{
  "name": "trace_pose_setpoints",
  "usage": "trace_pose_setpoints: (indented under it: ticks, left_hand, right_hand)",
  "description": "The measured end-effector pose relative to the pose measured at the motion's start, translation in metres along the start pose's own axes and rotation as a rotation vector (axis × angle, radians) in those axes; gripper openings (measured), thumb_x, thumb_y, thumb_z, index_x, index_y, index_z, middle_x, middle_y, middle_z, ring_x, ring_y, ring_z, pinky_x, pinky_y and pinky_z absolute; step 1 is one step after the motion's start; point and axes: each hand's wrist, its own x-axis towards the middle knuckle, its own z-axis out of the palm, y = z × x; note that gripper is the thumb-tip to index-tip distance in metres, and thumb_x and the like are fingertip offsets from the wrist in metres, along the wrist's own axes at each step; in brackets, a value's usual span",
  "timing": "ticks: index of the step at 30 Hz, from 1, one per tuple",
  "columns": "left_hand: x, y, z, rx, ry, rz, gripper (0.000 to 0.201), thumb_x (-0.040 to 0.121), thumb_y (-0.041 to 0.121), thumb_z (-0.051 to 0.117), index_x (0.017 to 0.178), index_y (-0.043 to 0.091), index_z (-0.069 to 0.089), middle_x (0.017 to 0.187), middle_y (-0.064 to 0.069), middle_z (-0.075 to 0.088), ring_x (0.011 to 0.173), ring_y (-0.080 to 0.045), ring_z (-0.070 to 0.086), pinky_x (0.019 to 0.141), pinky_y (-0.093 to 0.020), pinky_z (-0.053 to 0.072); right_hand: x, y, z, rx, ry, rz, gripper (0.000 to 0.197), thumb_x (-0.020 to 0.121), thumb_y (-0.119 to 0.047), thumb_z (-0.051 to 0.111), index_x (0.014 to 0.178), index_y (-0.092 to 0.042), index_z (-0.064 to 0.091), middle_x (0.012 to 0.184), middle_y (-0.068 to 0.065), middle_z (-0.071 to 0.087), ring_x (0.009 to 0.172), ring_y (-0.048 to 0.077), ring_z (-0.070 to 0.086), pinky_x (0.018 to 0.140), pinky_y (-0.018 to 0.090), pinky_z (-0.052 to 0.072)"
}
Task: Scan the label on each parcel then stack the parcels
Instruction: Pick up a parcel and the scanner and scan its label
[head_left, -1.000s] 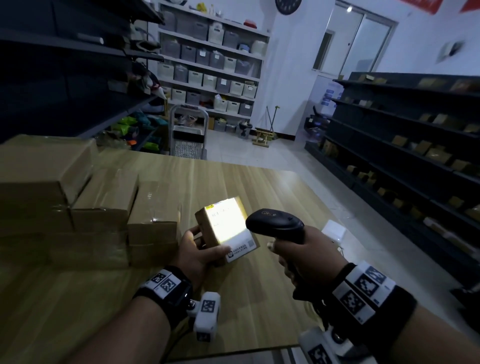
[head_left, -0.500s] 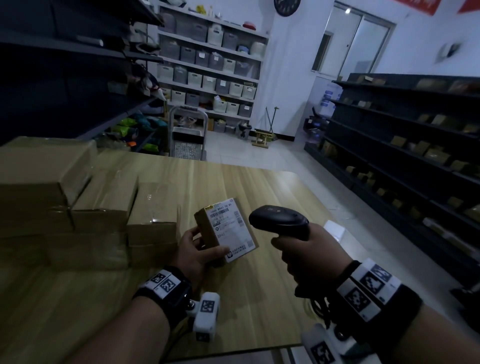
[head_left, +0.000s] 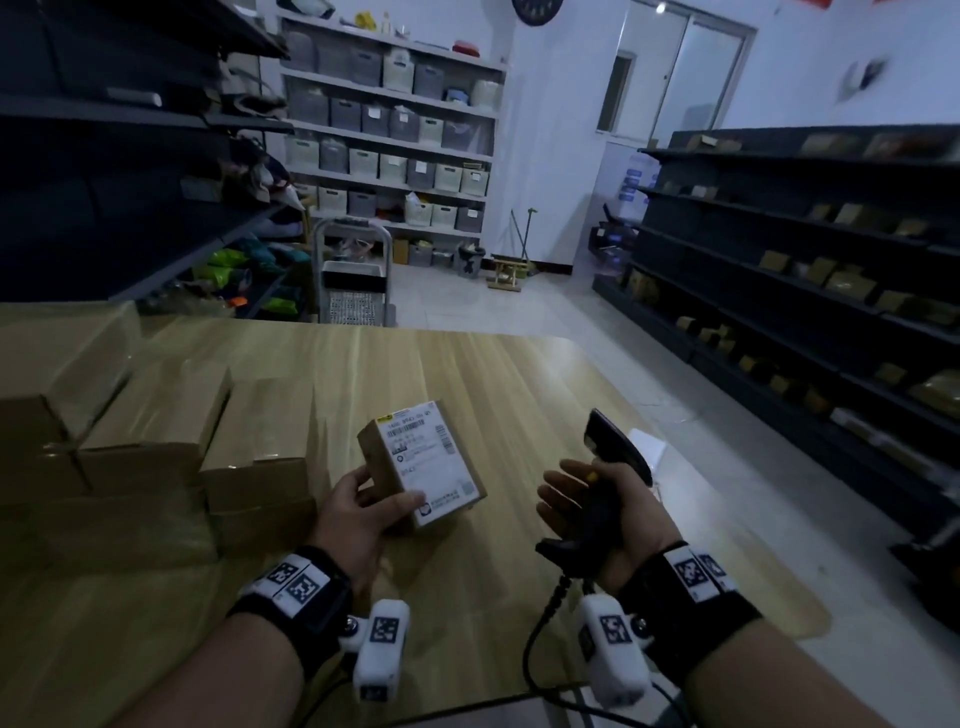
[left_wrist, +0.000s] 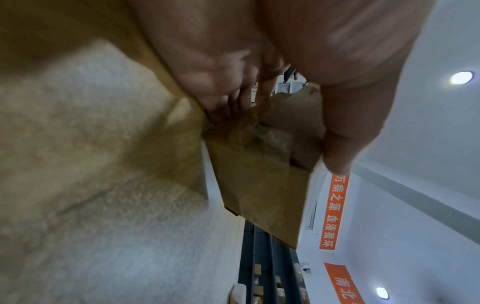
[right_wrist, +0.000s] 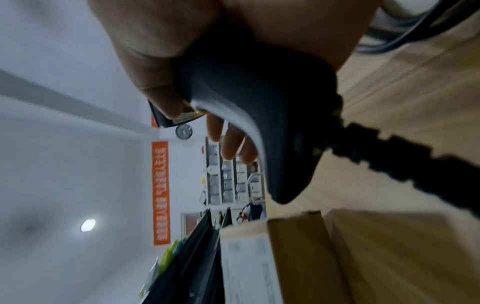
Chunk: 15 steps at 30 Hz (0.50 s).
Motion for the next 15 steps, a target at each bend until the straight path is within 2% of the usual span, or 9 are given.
trace_pose_setpoints:
  ticks: [3,4,5,7,9,10,12,13,15]
  left_hand:
    - [0.005,0.001,0.010,0.047,0.016,-0.003,0.121,0.041,0.027,0.112,0.147,0.003,0.061,0.122,-0.021,0.083,0.111,-0.043,0.082,0.108,-0.061,0.059]
    - [0.004,0.005,0.015,0.050,0.016,-0.018,0.106,0.050,0.020,0.108,0.144,0.001,0.064,0.121,-0.022,0.083,0.110,-0.043,0.082,0.106,-0.059,0.061]
    - [0.004,0.008,0.020,0.062,0.026,-0.032,0.087,0.061,0.011,0.101,0.140,-0.001,0.067,0.119,-0.023,0.084,0.108,-0.042,0.083,0.100,-0.056,0.064]
    - [0.003,0.016,0.033,0.088,0.039,-0.078,0.045,0.083,-0.003,0.085,0.127,-0.005,0.073,0.111,-0.024,0.085,0.097,-0.037,0.085,0.078,-0.044,0.070]
    - [0.006,0.021,0.047,0.137,0.059,-0.111,0.021,0.094,-0.005,0.076,0.115,-0.005,0.076,0.102,-0.023,0.086,0.083,-0.032,0.086,0.062,-0.037,0.069]
    - [0.011,0.022,0.054,0.161,0.065,-0.128,0.019,0.095,-0.002,0.078,0.113,-0.006,0.077,0.101,-0.024,0.085,0.082,-0.034,0.086,0.063,-0.039,0.070]
    - [0.023,0.023,0.069,0.214,0.077,-0.156,0.034,0.087,0.010,0.089,0.114,-0.007,0.079,0.104,-0.027,0.085,0.093,-0.041,0.085,0.087,-0.054,0.070]
    - [0.032,0.022,0.075,0.239,0.097,-0.163,0.047,0.077,0.019,0.097,0.113,-0.007,0.081,0.105,-0.027,0.085,0.098,-0.044,0.084,0.097,-0.060,0.066]
    - [0.053,0.017,0.088,0.303,0.119,-0.173,0.079,0.046,0.038,0.108,0.109,-0.003,0.084,0.102,-0.024,0.086,0.098,-0.046,0.083,0.102,-0.066,0.063]
  right_hand:
    - [0.018,0.008,-0.026,0.115,0.071,0.022,0.030,0.097,-0.033,0.061,0.097,-0.006,0.072,0.100,0.014,0.076,0.094,0.032,0.068,0.087,0.047,0.056]
    - [0.023,0.011,-0.033,0.155,0.085,0.022,0.031,0.097,-0.034,0.061,0.096,-0.006,0.072,0.098,0.014,0.076,0.094,0.033,0.068,0.087,0.047,0.055]
    - [0.027,0.014,-0.040,0.197,0.088,0.026,0.031,0.097,-0.035,0.062,0.094,-0.005,0.072,0.096,0.014,0.076,0.094,0.034,0.068,0.088,0.048,0.055]
    - [0.031,0.019,-0.048,0.268,0.066,0.024,0.031,0.097,-0.034,0.062,0.092,-0.004,0.071,0.094,0.016,0.076,0.094,0.035,0.069,0.092,0.050,0.055]
    - [0.034,0.024,-0.054,0.335,0.057,0.002,0.031,0.097,-0.032,0.061,0.087,-0.005,0.071,0.092,0.016,0.075,0.093,0.034,0.071,0.093,0.050,0.056]
    - [0.035,0.026,-0.057,0.354,0.048,-0.004,0.031,0.097,-0.033,0.062,0.084,-0.007,0.073,0.092,0.015,0.075,0.092,0.034,0.072,0.092,0.050,0.056]
    - [0.038,0.027,-0.061,0.351,0.037,-0.013,0.030,0.094,-0.035,0.065,0.083,-0.009,0.075,0.091,0.013,0.075,0.090,0.032,0.072,0.089,0.048,0.057]
    - [0.040,0.027,-0.063,0.350,0.039,-0.010,0.029,0.093,-0.035,0.067,0.085,-0.009,0.075,0.091,0.012,0.074,0.088,0.032,0.071,0.088,0.047,0.057]
    - [0.045,0.027,-0.066,0.348,0.040,0.001,0.027,0.091,-0.036,0.068,0.089,-0.009,0.074,0.089,0.011,0.071,0.084,0.030,0.069,0.084,0.045,0.057]
